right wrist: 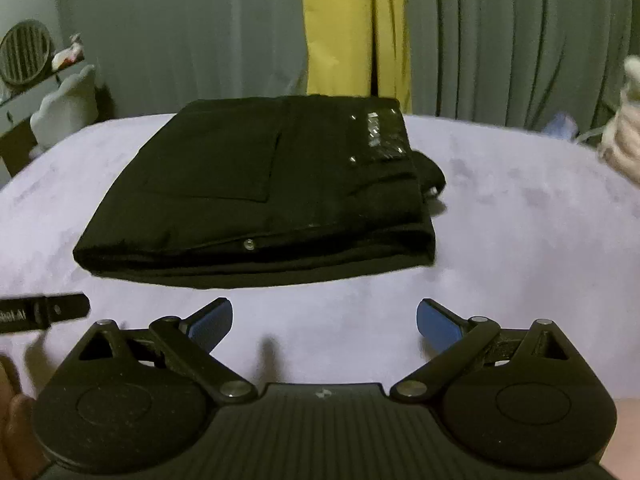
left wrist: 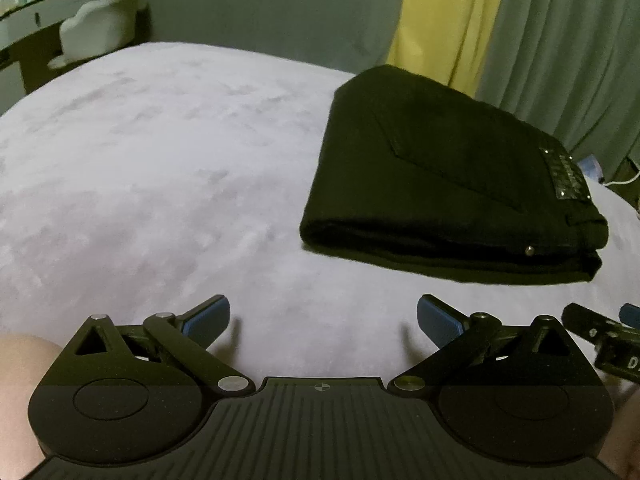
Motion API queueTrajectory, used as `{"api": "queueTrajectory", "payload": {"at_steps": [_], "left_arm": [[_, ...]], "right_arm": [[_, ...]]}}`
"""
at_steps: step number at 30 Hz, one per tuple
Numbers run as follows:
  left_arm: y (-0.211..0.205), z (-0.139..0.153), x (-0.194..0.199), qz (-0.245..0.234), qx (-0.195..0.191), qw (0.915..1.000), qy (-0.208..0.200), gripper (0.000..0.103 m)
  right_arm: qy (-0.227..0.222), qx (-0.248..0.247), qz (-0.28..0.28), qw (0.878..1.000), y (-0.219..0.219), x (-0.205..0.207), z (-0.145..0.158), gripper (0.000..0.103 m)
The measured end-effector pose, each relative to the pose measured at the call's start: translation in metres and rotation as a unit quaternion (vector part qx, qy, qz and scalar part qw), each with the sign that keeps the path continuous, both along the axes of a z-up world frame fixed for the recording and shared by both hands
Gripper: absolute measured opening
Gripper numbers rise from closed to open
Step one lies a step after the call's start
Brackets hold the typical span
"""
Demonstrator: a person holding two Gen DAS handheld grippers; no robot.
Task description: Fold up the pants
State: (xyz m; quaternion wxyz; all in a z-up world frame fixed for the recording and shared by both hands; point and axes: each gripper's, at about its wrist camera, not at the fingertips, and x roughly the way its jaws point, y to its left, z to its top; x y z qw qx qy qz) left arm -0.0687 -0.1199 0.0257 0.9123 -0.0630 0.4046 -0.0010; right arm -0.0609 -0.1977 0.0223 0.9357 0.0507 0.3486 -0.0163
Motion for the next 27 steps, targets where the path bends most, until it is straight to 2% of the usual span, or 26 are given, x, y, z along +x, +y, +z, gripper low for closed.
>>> {"api": "queueTrajectory", "payload": {"at_steps": [6, 19, 27], "left_arm": [[-0.011, -0.004, 0.000, -0.015, 0.032, 0.9994, 0.000, 0.103], [-0.026, -0.011, 0.003, -0.040, 0.068, 0.9969, 0.004, 0.103], [-0.028, -0.012, 0.003, -0.040, 0.073, 0.9965, 0.004, 0.103]], "right_arm": [[0.005, -0.034, 0.010, 0.999, 0.014, 0.005, -0.002, 0.099], [0.008, -0.020, 0.004, 1.000, 0.010, 0.005, -0.004, 0.099], [0.012, -0.015, 0.003, 1.000, 0.010, 0.005, -0.004, 0.099]]}}
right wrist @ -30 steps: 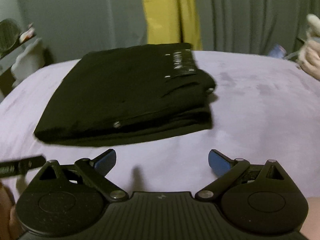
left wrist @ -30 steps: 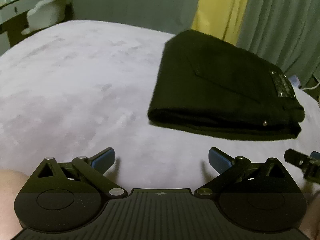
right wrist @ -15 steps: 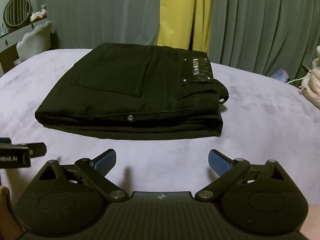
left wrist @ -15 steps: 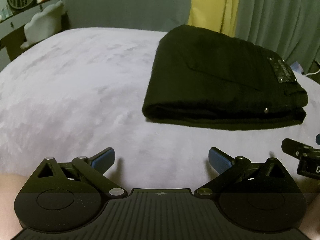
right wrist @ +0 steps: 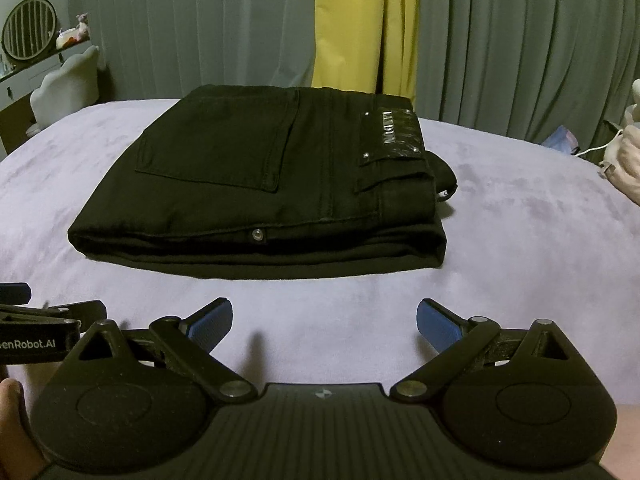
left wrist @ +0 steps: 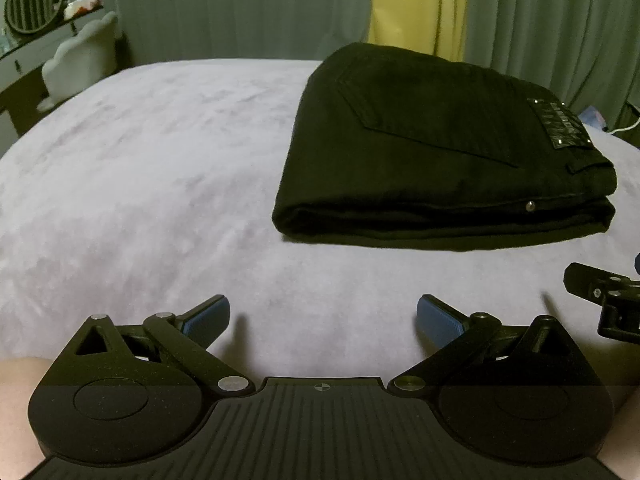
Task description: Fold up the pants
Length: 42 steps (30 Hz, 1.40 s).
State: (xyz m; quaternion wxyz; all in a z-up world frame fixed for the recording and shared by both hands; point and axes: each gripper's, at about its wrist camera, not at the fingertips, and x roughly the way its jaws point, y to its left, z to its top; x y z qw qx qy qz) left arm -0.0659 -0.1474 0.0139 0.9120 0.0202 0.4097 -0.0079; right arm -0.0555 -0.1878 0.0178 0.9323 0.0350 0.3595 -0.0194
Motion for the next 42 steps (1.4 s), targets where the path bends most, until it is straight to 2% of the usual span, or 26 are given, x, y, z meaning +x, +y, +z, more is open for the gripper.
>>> {"api": "queueTrajectory", "payload": {"at_steps": [42], "left_arm": [[-0.0007, -0.0024, -0.0002, -0.005, 0.007, 1.0000, 0.002, 0.103]], "right_arm": [[0.011, 0.002, -0.003, 1.000, 0.0007, -0.0016, -0.0034, 0.099]]}}
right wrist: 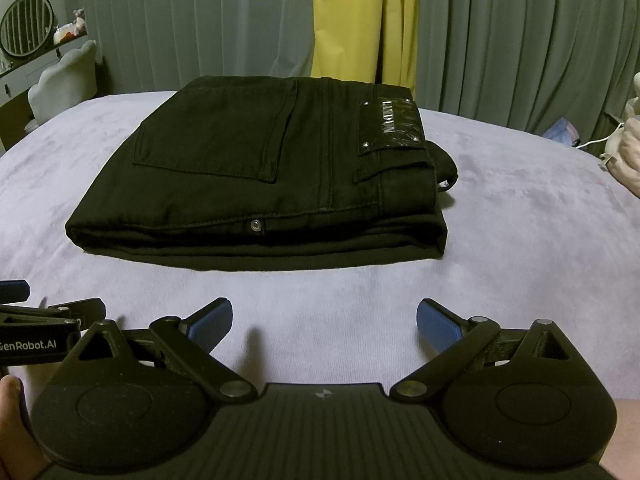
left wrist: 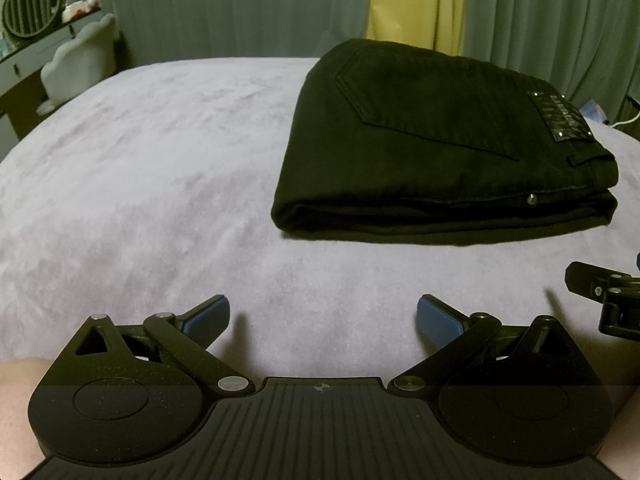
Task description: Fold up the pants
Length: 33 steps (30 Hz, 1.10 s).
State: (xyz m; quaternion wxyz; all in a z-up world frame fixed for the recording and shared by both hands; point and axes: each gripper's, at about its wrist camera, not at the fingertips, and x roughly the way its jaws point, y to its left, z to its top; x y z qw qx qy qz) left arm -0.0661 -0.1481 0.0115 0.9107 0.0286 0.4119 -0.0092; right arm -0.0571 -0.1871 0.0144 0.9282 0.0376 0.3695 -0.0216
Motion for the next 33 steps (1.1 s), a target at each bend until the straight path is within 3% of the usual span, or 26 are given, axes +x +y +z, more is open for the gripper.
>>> {"api": "queueTrajectory", "payload": {"at_steps": [33], "left_arm": [[0.0007, -0.0010, 0.0005, -0.001, 0.002, 1.0000, 0.002, 0.103]], "right_arm": [[0.003, 0.003, 0.001, 1.000, -0.0010, 0.0001, -0.0022, 0.099]]}}
